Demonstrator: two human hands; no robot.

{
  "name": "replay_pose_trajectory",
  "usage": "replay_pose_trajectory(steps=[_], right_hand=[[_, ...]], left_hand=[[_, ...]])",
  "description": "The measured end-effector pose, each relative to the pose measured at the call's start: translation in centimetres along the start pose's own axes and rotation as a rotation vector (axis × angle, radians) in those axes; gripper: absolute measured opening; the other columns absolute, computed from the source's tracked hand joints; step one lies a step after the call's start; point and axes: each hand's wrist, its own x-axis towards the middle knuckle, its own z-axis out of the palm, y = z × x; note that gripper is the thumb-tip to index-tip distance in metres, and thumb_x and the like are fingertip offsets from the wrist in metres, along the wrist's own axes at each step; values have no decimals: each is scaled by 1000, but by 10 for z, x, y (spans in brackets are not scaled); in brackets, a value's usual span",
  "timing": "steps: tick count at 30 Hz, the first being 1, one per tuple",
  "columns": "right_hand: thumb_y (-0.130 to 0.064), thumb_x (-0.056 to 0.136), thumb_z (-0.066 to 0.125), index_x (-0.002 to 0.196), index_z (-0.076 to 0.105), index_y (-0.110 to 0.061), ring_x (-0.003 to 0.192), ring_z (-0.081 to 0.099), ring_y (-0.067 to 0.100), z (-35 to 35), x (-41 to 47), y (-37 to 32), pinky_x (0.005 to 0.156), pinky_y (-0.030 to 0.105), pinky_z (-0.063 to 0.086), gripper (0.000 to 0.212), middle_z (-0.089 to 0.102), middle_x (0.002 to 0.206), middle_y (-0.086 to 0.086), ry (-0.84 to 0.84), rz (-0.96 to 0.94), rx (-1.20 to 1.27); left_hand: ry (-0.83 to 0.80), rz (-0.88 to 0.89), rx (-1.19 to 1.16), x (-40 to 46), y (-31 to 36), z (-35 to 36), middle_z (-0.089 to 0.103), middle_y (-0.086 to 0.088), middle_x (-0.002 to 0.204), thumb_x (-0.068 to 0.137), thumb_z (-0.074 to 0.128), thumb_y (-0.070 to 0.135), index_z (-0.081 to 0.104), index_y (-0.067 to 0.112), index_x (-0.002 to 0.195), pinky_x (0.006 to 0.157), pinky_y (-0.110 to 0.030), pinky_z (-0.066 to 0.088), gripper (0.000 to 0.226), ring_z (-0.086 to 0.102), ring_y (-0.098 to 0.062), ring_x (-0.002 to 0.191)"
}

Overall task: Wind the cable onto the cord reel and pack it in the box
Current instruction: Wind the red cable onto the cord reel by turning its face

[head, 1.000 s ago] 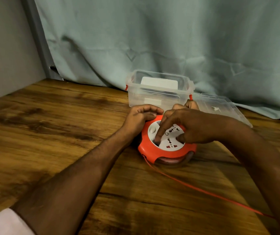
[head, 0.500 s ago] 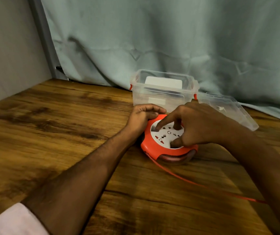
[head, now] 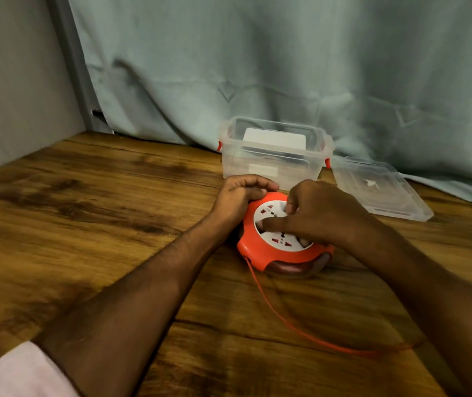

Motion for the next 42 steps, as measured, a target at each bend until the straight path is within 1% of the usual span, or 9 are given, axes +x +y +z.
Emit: replay_pose_trajectory(steps=[4,7,10,15,19,24,30,35,42], right_hand=[[-43,78,78,81,59,-36,81,58,5,-23,1,8,60,27,39,21,59,80,-17,25,-311,-151],[-6,77,74,78,63,-42,89,59,3,-32,3,16,70,33,53,38,57,113,-21,-226,-458,-77],[5,79,70,93,71,-52,96,59,2,-29,5,19,76,32,57,58,53,126,-18,-316,-481,11],[-8,81,77,118,57,-69,88,53,-3,-29,7,20,75,26,52,74,56,115,-15,-261,-513,-39],[-24,78,82,118,56,-71,89,54,-1,-31,3,19,75,25,51,67,51,113,-19,-301,-470,-62],[-20,80,79,114,59,-68,82,51,-16,-29,1,16,68,20,42,62,55,122,-17,-304,-443,-82],[-32,73,78,110,50,-81,101,54,6,-30,-1,12,85,37,54,67,57,115,-20,-268,-430,-153],[-74,66,68,124,56,-62,76,48,1,-21,1,17,67,31,41,60,47,75,-26,-101,-434,-209],[-89,57,53,101,59,-43,88,54,14,0,4,13,74,33,42,64,56,94,-17,20,-263,-160]], left_hand=[[-1,8,3,1,-2,-1,70,-19,89,85,47,-16,68,-12,107,70,-30,57,30,66,-26,74],[-9,15,5,1,-3,-2,71,-18,85,85,47,-16,69,-10,103,67,-30,58,29,67,-24,70],[-16,17,21,1,-2,-3,72,-18,86,85,47,-15,70,-9,103,67,-29,60,29,69,-23,71],[-8,5,17,2,-3,-3,70,-25,102,87,46,-15,68,-12,109,79,-36,59,31,68,-31,87],[-8,10,25,1,-2,-3,71,-22,101,86,47,-14,69,-10,107,76,-31,60,30,69,-26,84],[-2,-3,25,-1,-2,-1,70,-27,104,86,46,-15,69,-11,106,77,-33,59,30,67,-32,89],[19,-3,12,-2,0,1,69,-26,102,86,47,-15,68,-12,107,79,-36,58,30,66,-33,87],[21,-16,-16,0,-1,1,71,-21,89,85,47,-15,70,-9,101,79,-35,57,29,67,-29,81],[2,-11,-9,-1,-3,1,72,-20,87,84,50,-14,72,-7,100,72,-32,59,28,69,-26,75]])
